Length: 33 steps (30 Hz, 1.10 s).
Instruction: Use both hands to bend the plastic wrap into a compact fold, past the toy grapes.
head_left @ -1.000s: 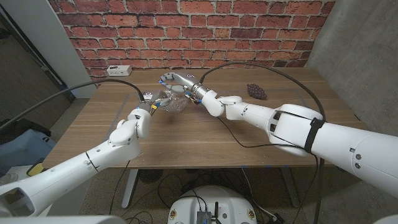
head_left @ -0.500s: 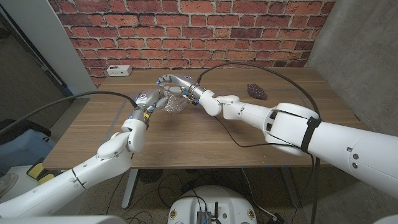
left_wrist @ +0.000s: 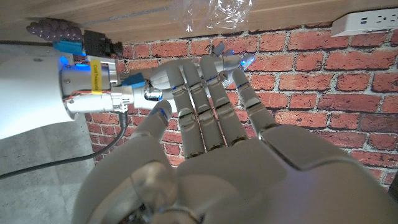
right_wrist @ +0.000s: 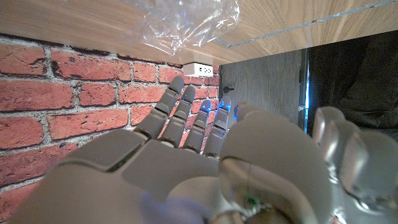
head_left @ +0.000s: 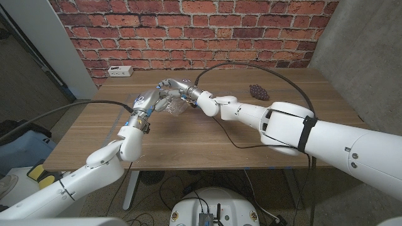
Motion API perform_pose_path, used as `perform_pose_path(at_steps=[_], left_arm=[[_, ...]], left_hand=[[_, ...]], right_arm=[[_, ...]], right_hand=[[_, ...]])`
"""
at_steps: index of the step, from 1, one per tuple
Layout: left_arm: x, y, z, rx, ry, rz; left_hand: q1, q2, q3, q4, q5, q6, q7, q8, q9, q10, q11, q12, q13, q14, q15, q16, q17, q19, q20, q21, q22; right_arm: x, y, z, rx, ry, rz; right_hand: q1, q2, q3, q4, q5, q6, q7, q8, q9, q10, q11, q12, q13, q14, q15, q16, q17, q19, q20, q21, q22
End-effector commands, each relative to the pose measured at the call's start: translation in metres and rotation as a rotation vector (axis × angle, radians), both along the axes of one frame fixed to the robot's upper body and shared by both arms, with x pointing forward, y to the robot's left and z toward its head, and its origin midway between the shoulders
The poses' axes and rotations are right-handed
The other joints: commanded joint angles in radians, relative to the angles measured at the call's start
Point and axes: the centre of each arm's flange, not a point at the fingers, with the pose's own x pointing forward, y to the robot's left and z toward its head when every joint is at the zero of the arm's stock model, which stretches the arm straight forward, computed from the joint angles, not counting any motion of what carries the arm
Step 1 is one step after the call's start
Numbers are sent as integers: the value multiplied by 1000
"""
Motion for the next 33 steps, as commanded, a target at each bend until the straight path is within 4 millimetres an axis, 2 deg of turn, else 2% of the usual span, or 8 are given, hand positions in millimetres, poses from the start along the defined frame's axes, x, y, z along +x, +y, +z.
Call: perform_pose_path(at_steps=[1,7,9,13,19,26,32,33], left_arm=[[-12,1,0,-34,-36,-101],[-13,0,2,-30,-41,-108],[-12,0,3,-29,-42,-111],[-11,-2,4,-25,-43,-115],[-11,-3,6,-23,-47,-120],[-11,-5,9,-16,-49,-120],[-12,-6,9,-17,-51,-121],[-12,-6,9,-16,-52,-120]], left_hand=[[2,-9,11,2,3,10,3,7,6,8,3,7,8,14,3,8,-1,-2,7,8,4],[-1,-13,14,3,2,10,4,8,8,7,2,8,14,15,1,8,-1,-7,8,10,5],[-2,-12,14,4,2,10,5,9,9,9,3,9,16,14,2,8,-1,-7,7,10,5],[-4,-13,16,6,2,10,6,9,10,6,4,9,20,15,2,7,-1,-8,7,12,6],[-6,-14,18,7,1,7,9,8,10,5,4,11,25,13,4,8,1,-11,8,14,6],[-6,-13,21,7,0,7,9,7,10,5,4,13,33,13,3,10,4,-13,7,18,7],[-7,-13,24,7,-1,4,8,5,10,4,5,14,38,12,3,10,5,-15,8,20,8],[-6,-13,25,7,-1,3,9,4,10,3,4,14,40,11,2,11,5,-15,8,20,8]], right_arm=[[12,8,-11,-65,74,-124],[19,6,-15,-96,101,-189],[22,5,-16,-114,107,-211],[25,1,-19,-139,108,-237],[29,-4,-27,-169,110,-265],[32,-6,-36,-210,124,-291],[34,-8,-42,-236,152,-310],[34,-8,-44,-244,158,-316]], right_hand=[[-19,2,20,-2,-6,-18,-13,-2,3,-26,-8,-7,-2,-24,-132,-13,-4,-21,-8,-9,0],[-36,-3,30,-2,-7,-37,-17,-5,2,-43,-1,-8,-7,-55,-132,-27,-14,-42,-18,-19,-1],[-46,-2,36,-1,-7,-47,-22,-5,2,-62,-13,-11,-11,-73,-133,-35,-21,-59,-25,-28,-2],[-87,8,67,10,-1,-91,-65,-9,-1,-121,-42,-15,-27,-138,-146,-49,-44,-105,-36,-53,-5],[-189,0,85,18,4,-182,-76,-15,-6,-212,-71,-15,-48,-236,-144,-49,-78,-149,-42,-85,-6],[-308,-16,60,21,16,-280,-75,-17,-11,-292,-88,-12,-59,-319,-131,-45,-110,-196,-24,-123,-7],[-414,-33,16,17,39,-406,-75,-18,-14,-374,-95,-15,-63,-376,-116,-46,-146,-220,-3,-156,-9],[-456,-34,-2,18,54,-459,-76,-18,-15,-417,-86,-16,-64,-408,-101,-47,-161,-237,2,-174,-9]])
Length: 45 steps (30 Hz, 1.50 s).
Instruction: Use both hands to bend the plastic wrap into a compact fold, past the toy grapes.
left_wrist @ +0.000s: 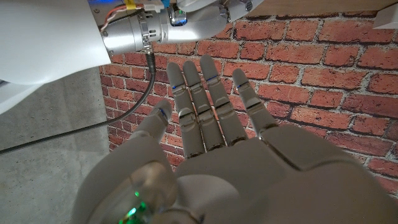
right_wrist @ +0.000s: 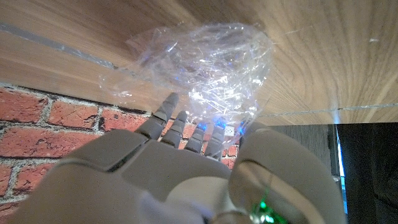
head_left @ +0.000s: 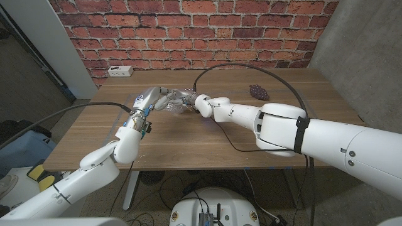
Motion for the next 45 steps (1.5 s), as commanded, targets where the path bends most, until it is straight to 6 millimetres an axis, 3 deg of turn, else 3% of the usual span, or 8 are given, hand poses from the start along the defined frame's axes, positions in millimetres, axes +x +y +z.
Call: perform_pose_path(at_steps=[1,10,15,27,34,39,43,45], left_arm=[[-1,-2,3,6,-7,-3],[-2,-2,2,7,-9,-4],[-2,-2,3,7,-11,-6],[-1,-2,4,10,-10,-12],[0,-3,5,11,-9,-13],[2,-3,6,12,-4,-15],[3,-4,6,13,-1,-15],[4,-4,6,11,3,-17]], left_hand=[[0,-6,8,2,-1,-3,3,0,3,3,6,6,8,4,-2,7,3,-5,-3,6,3],[1,-6,13,1,-1,-1,3,-1,2,3,5,8,15,3,-3,8,4,-7,-4,10,4],[0,-7,15,1,-1,-3,3,-1,3,2,4,9,19,4,-2,8,4,-7,-3,12,4],[-9,-7,16,8,-2,-4,2,-3,4,-1,8,9,28,5,-1,10,7,-11,-1,16,5],[-13,-7,19,11,-3,-6,5,-4,4,-2,8,10,34,3,1,8,7,-13,-1,20,5],[-17,-8,19,12,-3,-4,4,-4,5,-2,8,11,38,2,1,8,7,-14,-1,22,6],[-20,-8,19,14,-4,-4,3,-5,4,-3,7,11,41,-1,-1,8,8,-14,-1,24,6],[-20,-8,21,14,-4,-4,3,-5,4,-3,6,11,42,0,1,7,8,-15,-1,24,6]], right_arm=[[6,-5,-17,-61,51,-54],[11,-8,-29,-120,118,-151],[12,-8,-33,-155,123,-192],[13,-10,-34,-194,120,-226],[15,-15,-25,-144,101,-177],[13,-16,-15,-118,66,-113],[11,-19,-10,-86,12,-48],[8,-20,-8,-75,-25,0]], right_hand=[[-100,-7,-42,-3,37,-120,-3,3,1,-103,-2,-5,0,-76,-106,-1,-37,-39,1,-41,1],[-292,-12,-131,6,117,-413,4,-1,3,-334,67,-1,-1,-246,-80,-2,-78,-165,23,-111,0],[-356,-4,-151,7,145,-502,52,4,6,-424,99,-1,-1,-328,-68,-5,-83,-250,29,-119,0],[-397,17,-142,13,166,-570,34,5,7,-490,101,-2,0,-405,-54,-5,-83,-337,33,-123,1],[-415,7,-144,9,170,-551,14,20,8,-457,99,17,0,-380,-42,14,-84,-321,43,-106,1],[-397,-5,-132,-14,175,-527,13,28,6,-432,105,23,0,-349,-31,22,-93,-287,55,-94,-1],[-306,-35,-99,-84,160,-501,41,34,5,-379,138,38,3,-274,-3,35,-104,-225,86,-80,-1],[-244,-52,-81,-135,134,-441,52,48,6,-317,151,59,7,-208,5,45,-103,-154,96,-65,0]])
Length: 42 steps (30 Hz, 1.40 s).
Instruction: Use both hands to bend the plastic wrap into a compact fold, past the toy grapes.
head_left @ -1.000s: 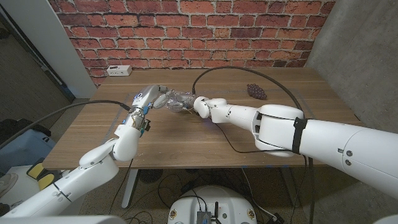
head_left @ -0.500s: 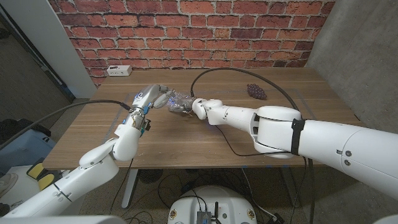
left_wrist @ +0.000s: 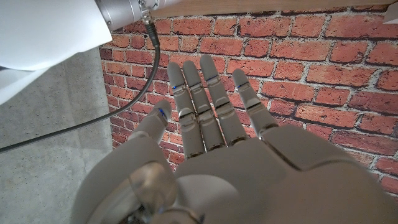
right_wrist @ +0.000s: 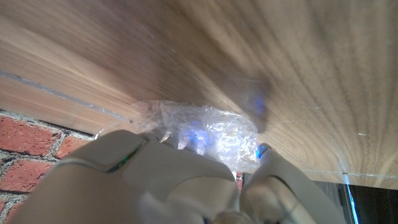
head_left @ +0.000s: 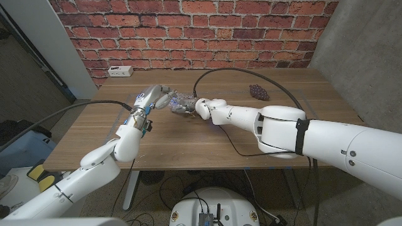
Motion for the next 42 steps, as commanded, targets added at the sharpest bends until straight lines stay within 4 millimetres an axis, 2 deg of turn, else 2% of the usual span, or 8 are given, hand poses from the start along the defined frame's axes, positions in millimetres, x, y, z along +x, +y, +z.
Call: perform_pose_path(at_steps=[1,7,13,23,27,33,37,42], left_arm=[[5,-2,1,0,14,-9],[8,-2,2,2,16,-16],[10,-3,4,6,18,-18],[14,1,6,-13,31,-25],[16,2,6,-24,37,-29],[18,3,6,-47,35,-33],[20,3,6,-64,20,-28],[22,1,6,-65,19,-31]], left_hand=[[-11,0,4,2,-4,0,-1,-1,4,1,4,5,6,1,0,8,3,-6,-3,6,1],[-13,1,7,2,-4,-2,0,-2,4,-2,3,5,10,0,3,8,4,-7,-2,9,1],[-14,3,7,3,-4,-1,0,-2,5,-3,3,5,13,-2,2,10,7,-8,-2,11,1],[-17,4,9,4,-4,-3,-2,-3,6,-5,2,5,21,-3,0,12,10,-11,-2,15,2],[-21,2,15,4,-3,-40,0,-23,0,-33,3,-5,27,-29,-1,-2,8,-15,-3,19,2],[-45,-12,35,2,0,-146,-18,-97,-32,-135,-6,-74,-6,-126,-6,-77,-27,-48,2,28,0],[-57,-21,44,-5,3,-184,-21,-130,-50,-199,1,-130,-37,-190,-3,-138,-76,-66,-45,32,-9],[-52,-25,61,-20,9,-250,-42,-180,-68,-252,0,-189,-75,-263,7,-210,-144,-80,-64,31,-29]], right_arm=[[-10,-6,17,94,-130,212],[-16,-15,24,149,-179,300],[-19,-21,30,150,-210,334],[-25,-34,42,259,-163,365],[-26,-44,48,343,-142,387],[-28,-58,55,430,-130,401],[-29,-68,56,494,-109,398],[-30,-79,57,572,-100,404]], right_hand=[[94,8,29,-74,-34,-78,21,21,3,-86,21,30,7,23,3,19,2,102,35,24,5],[110,-9,28,-96,-66,10,33,41,7,-8,25,60,13,107,-1,39,15,173,43,38,7],[135,-102,-7,-147,-86,-21,72,18,12,-32,41,53,18,111,14,26,22,186,60,29,8],[133,-114,-16,-153,-90,-8,74,21,14,-15,43,61,21,123,22,27,28,197,70,28,9],[156,-80,-2,-164,-92,84,82,46,15,64,29,91,24,183,13,45,36,251,69,39,10],[198,-24,20,-191,-115,221,89,77,11,191,25,124,21,279,7,81,43,314,64,46,11],[222,-4,32,-207,-127,281,99,91,9,244,28,134,19,304,2,92,44,334,61,48,11],[238,12,40,-218,-139,320,105,97,8,291,32,142,18,335,-11,106,47,354,53,51,11]])
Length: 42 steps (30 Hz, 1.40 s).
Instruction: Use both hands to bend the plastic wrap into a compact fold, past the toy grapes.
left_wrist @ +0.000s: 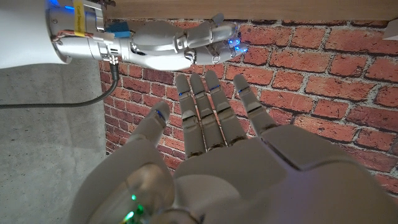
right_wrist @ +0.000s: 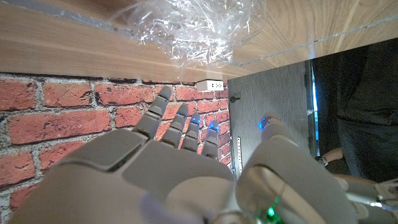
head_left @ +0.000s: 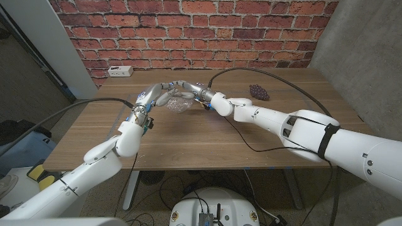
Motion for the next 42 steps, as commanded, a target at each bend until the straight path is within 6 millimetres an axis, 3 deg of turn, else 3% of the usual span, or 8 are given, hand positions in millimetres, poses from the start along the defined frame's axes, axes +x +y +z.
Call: perform_pose_path(at_steps=[1,10,16,22,26,35,42], left_arm=[[5,0,1,-26,-9,-4],[8,3,0,-61,7,-38],[8,5,-2,-55,28,-45],[9,9,-5,-71,44,-64],[10,11,-6,-75,59,-80],[21,15,-2,-70,98,-140],[33,17,3,-77,145,-218]], left_hand=[[1,-6,18,-10,10,-47,-16,-36,-10,-37,-2,-43,-27,-49,-5,-52,-49,-7,-16,7,-13],[20,-7,3,-16,2,-149,-49,-93,-25,-131,-1,-118,-69,-137,-2,-112,-94,-41,-12,-9,-35],[17,-7,-33,-6,-6,-205,-73,-108,-32,-182,-3,-162,-100,-224,2,-146,-104,-99,-37,-37,-47],[-2,-6,-49,10,-10,-242,-82,-113,-34,-204,-1,-177,-112,-249,5,-151,-104,-113,-39,-45,-50],[-3,-5,-60,8,-11,-262,-90,-111,-36,-233,-4,-195,-125,-296,0,-162,-110,-139,-56,-59,-53],[-15,-4,-77,14,-14,-302,-106,-114,-38,-257,-2,-207,-139,-322,2,-160,-112,-154,-54,-69,-54],[-51,5,-91,44,-16,-342,-108,-114,-39,-293,2,-219,-154,-358,13,-161,-108,-174,-50,-81,-55]], right_arm=[[-5,-29,10,172,49,41],[-14,-49,17,286,62,54],[-20,-62,17,341,78,50],[-29,-75,17,401,87,50],[-33,-83,17,432,92,45],[-44,-101,12,512,106,20],[-55,-118,4,585,129,-7]], right_hand=[[16,20,8,-12,-11,43,4,11,1,43,6,12,-1,26,-9,18,4,20,-4,5,4],[35,36,18,-22,-22,83,11,19,0,82,16,16,-2,50,-10,31,6,34,-10,6,4],[40,40,20,-25,-31,110,20,24,-1,104,25,18,-2,57,-11,37,9,41,-12,6,5],[43,44,21,-26,-39,133,23,27,-1,124,32,20,-2,68,-12,43,11,46,-13,5,5],[46,47,23,-26,-42,139,25,27,-2,130,34,20,-2,74,-13,46,11,48,-12,5,5],[51,49,25,-29,-47,149,29,26,-2,138,35,18,-3,78,-13,49,12,51,-16,5,5],[53,50,26,-30,-50,155,33,26,-2,141,39,16,-3,80,-10,50,12,52,-16,4,5]])
